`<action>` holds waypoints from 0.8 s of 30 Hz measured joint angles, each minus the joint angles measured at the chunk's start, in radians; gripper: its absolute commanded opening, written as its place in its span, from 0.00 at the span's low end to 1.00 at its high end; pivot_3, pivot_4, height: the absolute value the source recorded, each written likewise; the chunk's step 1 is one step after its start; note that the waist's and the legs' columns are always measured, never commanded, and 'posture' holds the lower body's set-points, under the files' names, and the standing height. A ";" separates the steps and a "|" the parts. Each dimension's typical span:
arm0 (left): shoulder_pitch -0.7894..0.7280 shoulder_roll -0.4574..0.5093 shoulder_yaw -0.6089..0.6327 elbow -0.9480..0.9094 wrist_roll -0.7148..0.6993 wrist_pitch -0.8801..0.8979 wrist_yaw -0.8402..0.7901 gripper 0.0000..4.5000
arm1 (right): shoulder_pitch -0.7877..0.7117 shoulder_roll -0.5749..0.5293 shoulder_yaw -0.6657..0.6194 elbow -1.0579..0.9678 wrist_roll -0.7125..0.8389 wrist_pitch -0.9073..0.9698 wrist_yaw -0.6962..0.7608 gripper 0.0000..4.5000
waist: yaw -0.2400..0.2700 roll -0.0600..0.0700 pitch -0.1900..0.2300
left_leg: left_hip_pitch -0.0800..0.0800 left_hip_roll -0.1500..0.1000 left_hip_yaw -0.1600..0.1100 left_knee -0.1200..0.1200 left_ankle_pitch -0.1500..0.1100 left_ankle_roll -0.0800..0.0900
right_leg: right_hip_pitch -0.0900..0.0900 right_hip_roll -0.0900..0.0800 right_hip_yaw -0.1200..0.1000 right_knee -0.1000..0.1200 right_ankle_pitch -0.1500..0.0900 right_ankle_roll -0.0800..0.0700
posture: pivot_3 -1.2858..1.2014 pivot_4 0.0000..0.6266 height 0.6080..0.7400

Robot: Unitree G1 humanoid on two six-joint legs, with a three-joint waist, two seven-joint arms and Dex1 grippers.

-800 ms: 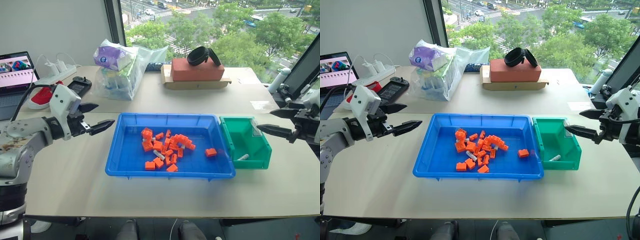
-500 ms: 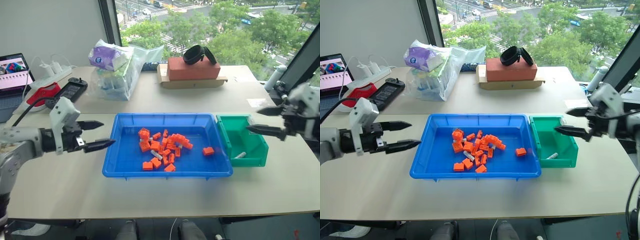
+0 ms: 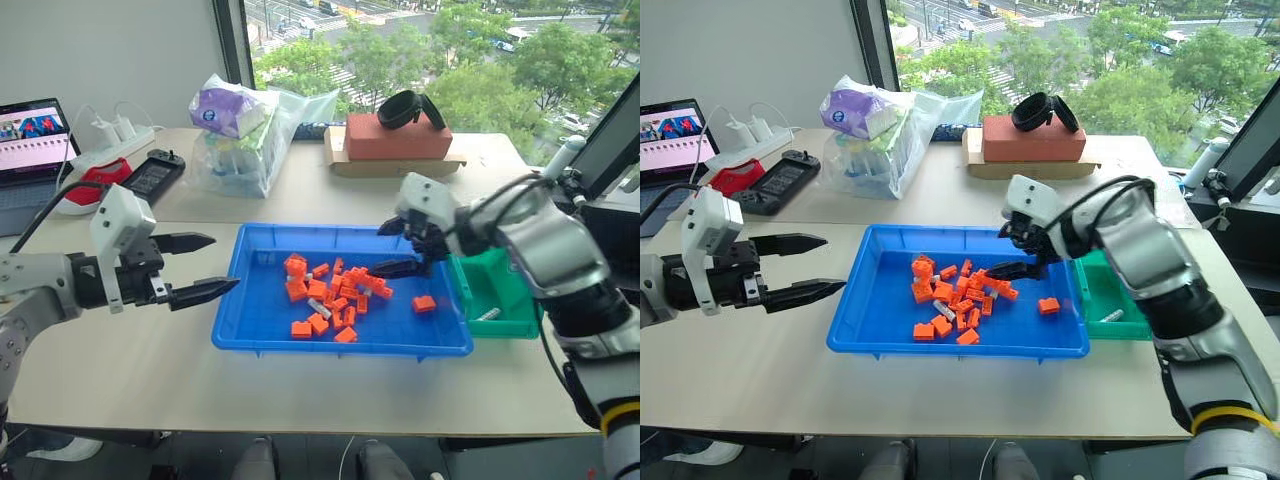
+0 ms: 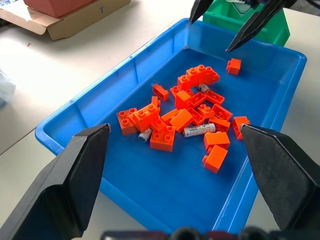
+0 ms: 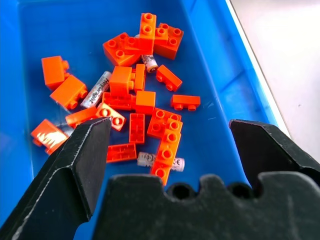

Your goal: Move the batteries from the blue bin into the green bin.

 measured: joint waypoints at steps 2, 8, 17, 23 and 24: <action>0.006 -0.008 0.000 -0.013 0.000 -0.001 0.019 1.00 | -0.006 0.025 0.012 0.019 -0.001 0.025 -0.008 0.98 | 0.002 0.000 0.000 | 0.000 0.000 0.000 0.000 0.000 0.000 | 0.000 0.000 0.000 0.000 0.000 0.000 | 0.52 0.24 1.00; 0.008 -0.018 0.003 -0.041 -0.024 0.001 0.056 1.00 | -0.006 0.034 0.030 0.053 -0.010 0.069 -0.019 0.98 | 0.007 -0.001 0.000 | 0.000 0.000 0.000 0.000 0.000 0.000 | 0.000 0.000 0.000 0.000 0.000 0.000 | 0.52 0.24 1.00; -0.045 -0.031 -0.019 -0.040 -0.032 -0.008 0.101 1.00 | 0.003 0.137 0.094 0.120 -0.068 0.087 -0.127 0.69 | 0.007 -0.001 0.001 | 0.000 0.000 0.000 0.000 0.000 0.000 | 0.000 0.001 0.000 0.001 0.000 0.000 | 0.52 0.24 1.00; -0.060 -0.030 -0.052 -0.029 -0.031 -0.008 0.099 1.00 | 0.004 0.123 0.099 0.135 -0.120 0.092 -0.149 0.21 | 0.012 -0.001 0.001 | 0.000 0.000 0.000 0.000 0.000 0.000 | 0.000 0.001 0.000 0.001 0.000 0.000 | 0.52 0.24 1.00; -0.066 -0.030 -0.057 -0.026 -0.031 -0.008 0.099 1.00 | 0.006 0.123 0.099 0.135 -0.121 0.097 -0.149 0.14 | 0.012 -0.001 0.001 | 0.000 0.000 0.000 0.000 0.000 0.000 | 0.000 0.001 0.000 0.001 0.000 0.000 | 0.52 0.24 1.00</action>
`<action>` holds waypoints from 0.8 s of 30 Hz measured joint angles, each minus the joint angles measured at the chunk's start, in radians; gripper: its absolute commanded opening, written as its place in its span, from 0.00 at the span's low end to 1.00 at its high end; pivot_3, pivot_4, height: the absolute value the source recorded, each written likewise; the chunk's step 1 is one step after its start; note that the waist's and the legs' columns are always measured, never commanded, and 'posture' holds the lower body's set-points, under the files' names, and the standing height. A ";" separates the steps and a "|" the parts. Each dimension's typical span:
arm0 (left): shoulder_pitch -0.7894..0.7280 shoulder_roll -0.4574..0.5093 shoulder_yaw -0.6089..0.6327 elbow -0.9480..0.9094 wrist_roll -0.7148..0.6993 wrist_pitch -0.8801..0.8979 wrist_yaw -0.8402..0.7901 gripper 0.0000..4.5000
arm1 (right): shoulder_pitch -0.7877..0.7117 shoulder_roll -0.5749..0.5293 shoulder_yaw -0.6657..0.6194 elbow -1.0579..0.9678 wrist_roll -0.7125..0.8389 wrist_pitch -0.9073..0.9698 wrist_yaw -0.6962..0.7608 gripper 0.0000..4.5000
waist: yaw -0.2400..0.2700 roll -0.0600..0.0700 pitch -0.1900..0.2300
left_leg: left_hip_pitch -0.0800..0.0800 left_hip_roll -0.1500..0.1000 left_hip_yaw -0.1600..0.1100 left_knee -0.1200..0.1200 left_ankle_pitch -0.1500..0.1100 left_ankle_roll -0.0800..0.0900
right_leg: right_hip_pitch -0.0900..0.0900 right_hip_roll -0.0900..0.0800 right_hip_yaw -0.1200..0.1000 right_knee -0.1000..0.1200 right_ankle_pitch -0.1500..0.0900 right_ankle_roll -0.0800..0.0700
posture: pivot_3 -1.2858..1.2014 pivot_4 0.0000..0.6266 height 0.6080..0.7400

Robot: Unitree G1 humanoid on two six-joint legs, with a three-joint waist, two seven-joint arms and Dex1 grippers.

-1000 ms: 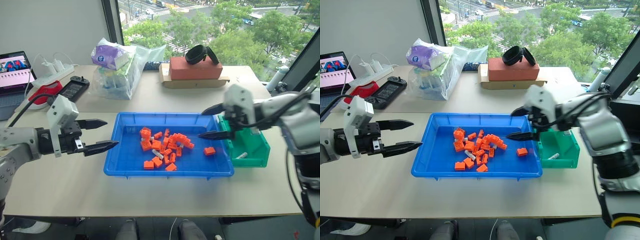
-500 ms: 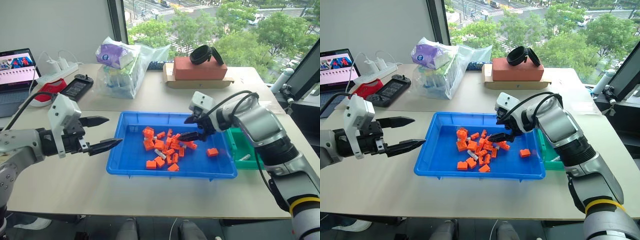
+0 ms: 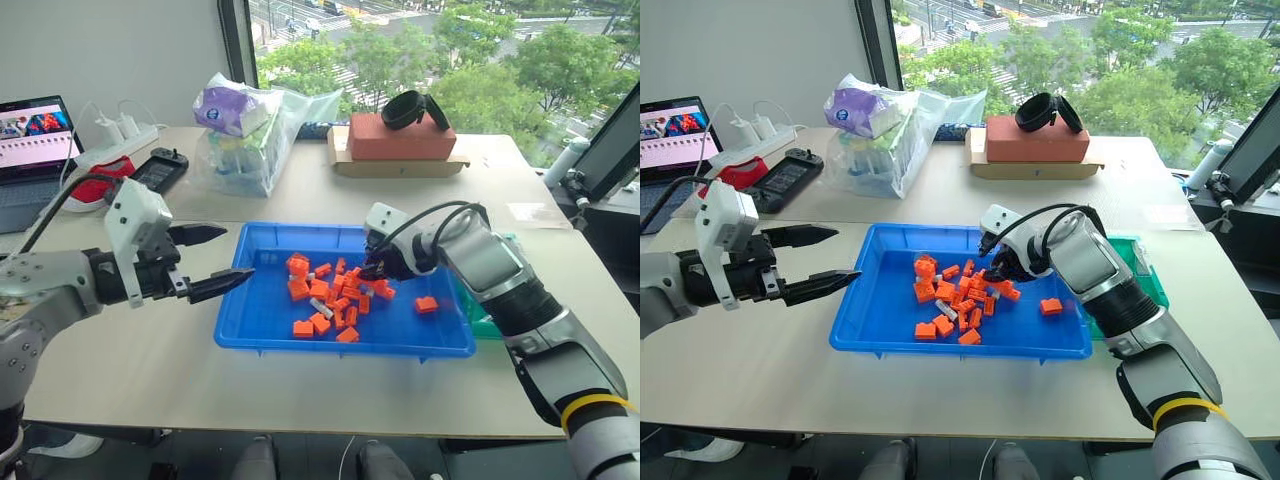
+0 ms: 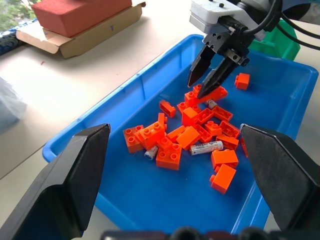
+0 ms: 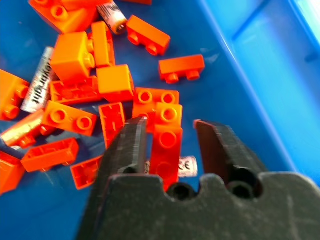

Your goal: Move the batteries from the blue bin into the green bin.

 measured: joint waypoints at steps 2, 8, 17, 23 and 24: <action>-0.019 0.000 -0.011 0.009 0.000 0.000 0.000 1.00 | 0.005 -0.001 0.000 -0.007 -0.001 0.007 -0.001 0.09 | 0.000 0.000 0.000 | 0.000 0.000 0.000 0.000 0.000 0.000 | 0.000 0.000 0.000 0.000 0.000 0.000 | 0.52 0.24 1.00; -0.030 0.000 -0.032 0.025 0.010 -0.004 -0.001 1.00 | 0.007 -0.006 -0.012 -0.011 0.001 0.021 -0.004 0.09 | 0.001 0.000 0.000 | 0.000 0.000 0.000 0.000 0.000 0.000 | 0.000 0.000 0.000 0.000 0.000 0.000 | 0.52 0.24 1.00; -0.055 -0.007 -0.067 0.037 0.027 -0.015 -0.001 1.00 | -0.052 -0.067 -0.074 0.142 -0.048 -0.059 -0.058 0.09 | -0.002 -0.001 0.000 | 0.000 0.000 0.000 0.000 0.000 0.000 | 0.000 0.000 0.000 -0.001 0.000 0.000 | 0.52 0.24 1.00; -0.068 -0.015 -0.086 0.051 0.036 -0.019 -0.002 1.00 | -0.049 -0.034 -0.075 0.254 -0.079 -0.118 -0.093 0.45 | -0.004 -0.001 0.000 | 0.000 0.000 0.000 0.000 0.000 0.000 | 0.000 0.000 0.000 -0.001 0.000 0.000 | 0.52 0.24 1.00; -0.068 -0.017 -0.086 0.054 0.036 -0.019 -0.002 1.00 | -0.049 -0.034 -0.075 0.254 -0.080 -0.124 -0.091 0.52 | -0.003 -0.001 0.000 | 0.000 0.000 0.000 0.000 0.000 0.000 | 0.000 0.000 0.000 -0.001 0.000 0.000 | 0.52 0.24 1.00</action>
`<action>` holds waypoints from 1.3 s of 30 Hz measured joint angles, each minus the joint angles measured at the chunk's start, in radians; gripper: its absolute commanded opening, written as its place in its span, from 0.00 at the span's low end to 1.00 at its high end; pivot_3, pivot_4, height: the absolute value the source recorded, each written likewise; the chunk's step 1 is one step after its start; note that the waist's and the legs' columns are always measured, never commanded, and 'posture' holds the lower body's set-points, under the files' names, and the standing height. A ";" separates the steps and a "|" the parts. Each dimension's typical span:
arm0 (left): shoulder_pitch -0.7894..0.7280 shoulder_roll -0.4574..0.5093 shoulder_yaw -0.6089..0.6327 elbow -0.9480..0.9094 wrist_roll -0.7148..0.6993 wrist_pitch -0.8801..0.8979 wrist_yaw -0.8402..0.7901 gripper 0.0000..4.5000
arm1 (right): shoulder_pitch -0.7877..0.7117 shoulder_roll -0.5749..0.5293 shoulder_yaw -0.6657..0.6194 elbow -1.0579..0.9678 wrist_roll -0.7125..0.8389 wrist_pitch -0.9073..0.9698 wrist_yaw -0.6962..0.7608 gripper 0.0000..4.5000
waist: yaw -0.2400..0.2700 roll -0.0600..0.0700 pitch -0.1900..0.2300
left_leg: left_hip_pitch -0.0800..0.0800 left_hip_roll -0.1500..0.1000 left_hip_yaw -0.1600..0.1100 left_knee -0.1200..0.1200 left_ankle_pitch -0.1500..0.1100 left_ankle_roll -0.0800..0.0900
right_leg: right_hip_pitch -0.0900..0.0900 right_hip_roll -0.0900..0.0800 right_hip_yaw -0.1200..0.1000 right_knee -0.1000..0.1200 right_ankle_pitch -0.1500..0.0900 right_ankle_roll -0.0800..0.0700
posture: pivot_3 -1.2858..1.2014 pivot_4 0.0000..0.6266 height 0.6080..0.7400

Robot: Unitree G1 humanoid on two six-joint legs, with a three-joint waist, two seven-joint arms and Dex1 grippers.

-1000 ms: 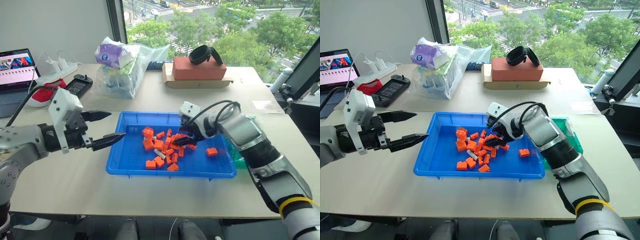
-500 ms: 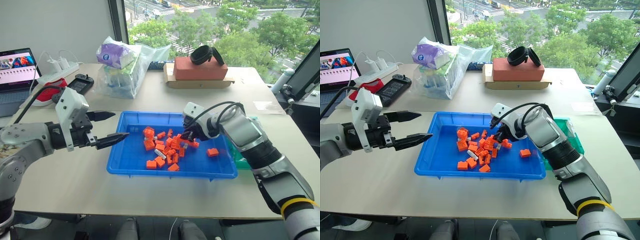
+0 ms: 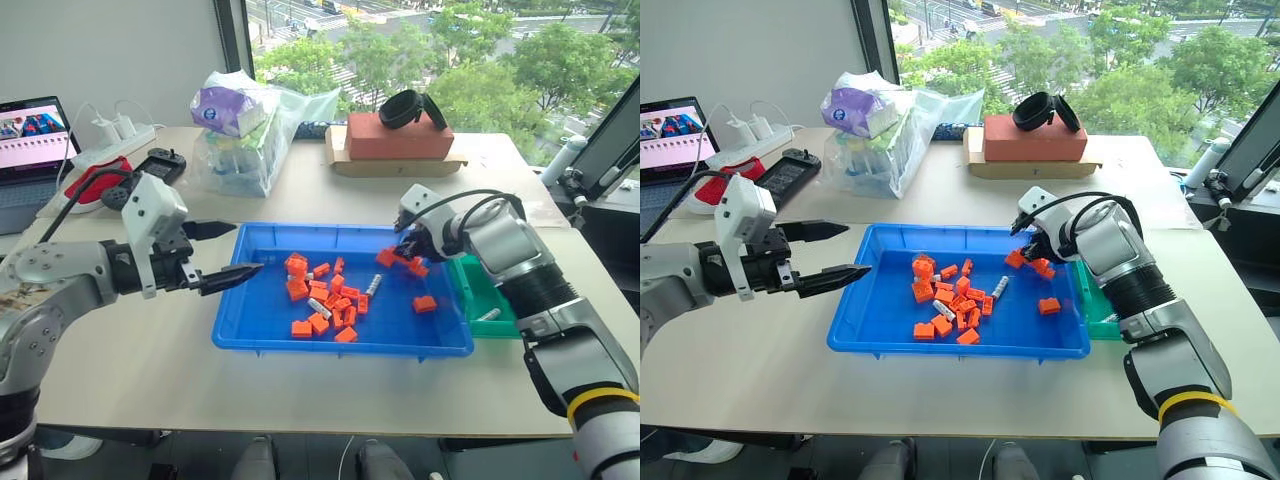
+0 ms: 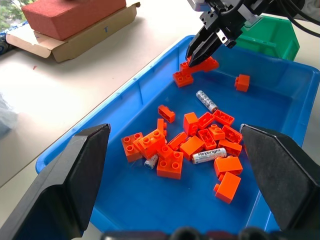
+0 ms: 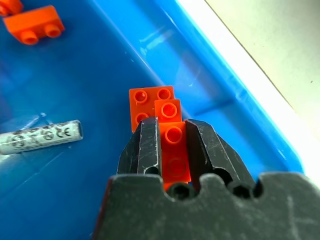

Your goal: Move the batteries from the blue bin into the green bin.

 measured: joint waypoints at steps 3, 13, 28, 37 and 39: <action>0.000 -0.006 -0.001 0.008 0.004 -0.002 0.000 1.00 | 0.002 -0.001 -0.008 -0.006 0.002 -0.002 0.016 0.74 | 0.001 0.000 0.000 | 0.000 0.000 0.000 0.000 0.000 0.000 | 0.000 0.000 0.000 0.000 0.000 0.000 | 0.52 0.24 1.00; 0.008 -0.021 -0.015 0.023 0.017 -0.016 -0.003 1.00 | 0.080 -0.146 -0.043 -0.268 0.085 -0.131 0.288 0.99 | 0.002 0.000 0.000 | -0.001 0.000 0.000 0.000 -0.001 0.001 | 0.000 0.000 0.000 -0.001 0.000 0.000 | 0.52 0.24 1.00; 0.040 -0.030 -0.008 0.004 0.019 -0.014 0.018 1.00 | 0.090 -0.017 0.057 -0.099 0.009 -0.264 0.310 0.99 | -0.003 0.000 0.000 | -0.001 0.000 -0.001 0.001 0.000 0.000 | 0.000 0.000 0.000 -0.001 0.000 0.000 | 0.52 0.24 1.00; 0.061 -0.029 0.027 -0.028 0.010 -0.009 0.045 1.00 | 0.087 0.031 0.069 0.012 -0.047 -0.303 0.299 0.99 | -0.003 0.000 0.000 | -0.001 0.000 -0.001 0.001 0.000 0.000 | 0.000 0.001 0.000 0.000 0.000 0.000 | 0.52 0.24 1.00; 0.066 -0.029 0.030 -0.036 0.005 -0.001 0.051 1.00 | 0.079 0.045 0.070 0.028 -0.054 -0.304 0.303 0.99 | -0.005 0.000 0.000 | -0.001 0.000 -0.001 0.001 0.000 0.000 | 0.000 0.000 0.000 0.000 0.000 0.000 | 0.52 0.24 1.00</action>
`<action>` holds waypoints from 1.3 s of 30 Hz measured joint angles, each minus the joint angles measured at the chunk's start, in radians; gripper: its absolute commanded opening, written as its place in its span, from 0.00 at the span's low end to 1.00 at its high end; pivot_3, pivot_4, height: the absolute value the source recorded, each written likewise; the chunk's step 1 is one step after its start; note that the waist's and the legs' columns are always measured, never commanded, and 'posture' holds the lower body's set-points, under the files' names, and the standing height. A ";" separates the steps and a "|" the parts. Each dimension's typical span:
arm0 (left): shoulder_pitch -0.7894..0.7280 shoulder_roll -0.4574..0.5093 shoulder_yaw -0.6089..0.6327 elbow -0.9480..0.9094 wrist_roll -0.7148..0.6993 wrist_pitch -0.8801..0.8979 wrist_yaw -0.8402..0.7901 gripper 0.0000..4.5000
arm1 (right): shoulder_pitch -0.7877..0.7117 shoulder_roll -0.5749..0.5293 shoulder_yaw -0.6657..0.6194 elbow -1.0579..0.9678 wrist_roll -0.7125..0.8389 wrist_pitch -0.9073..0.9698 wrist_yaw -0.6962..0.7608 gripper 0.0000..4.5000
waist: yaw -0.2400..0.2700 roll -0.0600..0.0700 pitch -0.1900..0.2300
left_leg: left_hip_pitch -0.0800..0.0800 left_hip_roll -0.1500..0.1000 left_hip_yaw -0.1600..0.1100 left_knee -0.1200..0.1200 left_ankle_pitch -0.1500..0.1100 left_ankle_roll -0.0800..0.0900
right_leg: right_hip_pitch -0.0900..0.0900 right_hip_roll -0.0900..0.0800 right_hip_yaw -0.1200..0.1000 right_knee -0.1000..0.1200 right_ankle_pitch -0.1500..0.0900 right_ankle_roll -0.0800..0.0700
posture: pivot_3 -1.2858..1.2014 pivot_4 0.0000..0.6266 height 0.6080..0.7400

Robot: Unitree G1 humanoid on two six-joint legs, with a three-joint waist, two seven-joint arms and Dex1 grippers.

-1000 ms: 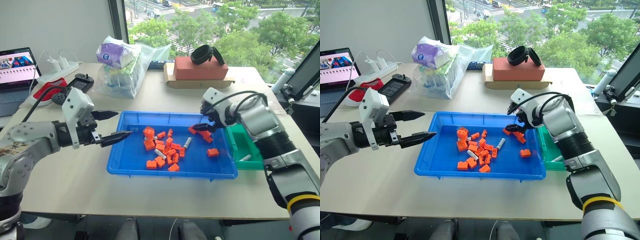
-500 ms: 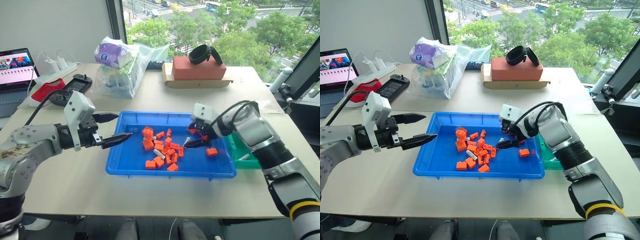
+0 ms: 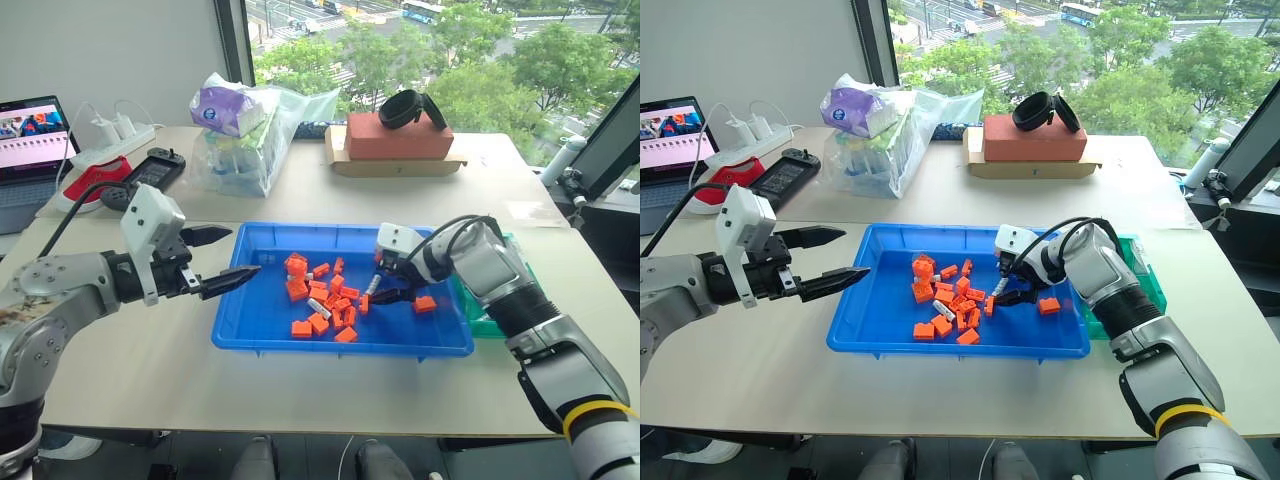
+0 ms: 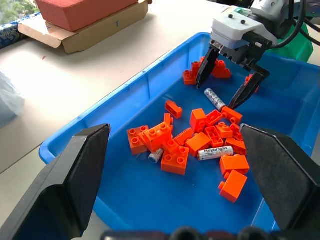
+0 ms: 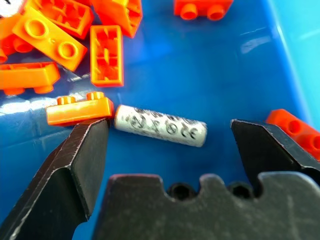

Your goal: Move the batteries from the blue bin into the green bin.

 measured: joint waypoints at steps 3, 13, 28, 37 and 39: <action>0.012 0.000 0.003 -0.004 -0.006 0.006 0.010 1.00 | -0.007 0.005 0.000 0.011 -0.014 0.000 0.000 0.94 | 0.000 0.000 0.000 | 0.000 0.000 0.000 0.000 0.000 0.000 | 0.000 0.000 0.000 0.000 0.000 0.000 | 0.52 0.24 1.00; 0.014 0.000 0.005 -0.003 -0.002 0.005 0.015 1.00 | -0.001 0.002 -0.001 -0.010 -0.034 0.011 0.016 0.56 | 0.001 0.000 0.000 | 0.000 0.000 0.000 0.000 0.000 0.000 | 0.000 0.000 0.000 0.000 0.000 0.000 | 0.52 0.24 1.00; 0.008 -0.003 -0.006 0.004 0.029 -0.015 -0.002 1.00 | 0.009 -0.109 -0.102 -0.265 0.040 0.179 0.068 0.56 | 0.009 0.000 0.000 | -0.001 0.000 0.000 0.000 0.000 0.000 | 0.000 0.000 0.000 0.000 0.000 0.000 | 0.52 0.24 1.00; -0.149 -0.057 -0.041 0.019 -0.085 0.014 -0.014 1.00 | 0.000 -0.300 -0.407 -0.204 0.167 0.218 0.005 0.56 | 0.016 -0.001 0.000 | -0.002 -0.001 0.000 0.001 0.000 0.000 | 0.000 -0.001 -0.001 -0.002 0.000 0.000 | 0.52 0.24 1.00; -0.185 -0.065 -0.054 0.029 -0.111 0.026 -0.032 1.00 | 0.013 -0.362 -0.423 -0.136 0.156 0.212 -0.018 0.56 | 0.016 -0.001 0.000 | -0.002 -0.001 0.000 0.001 0.000 0.000 | 0.000 -0.001 -0.001 -0.002 0.000 0.000 | 0.52 0.24 1.00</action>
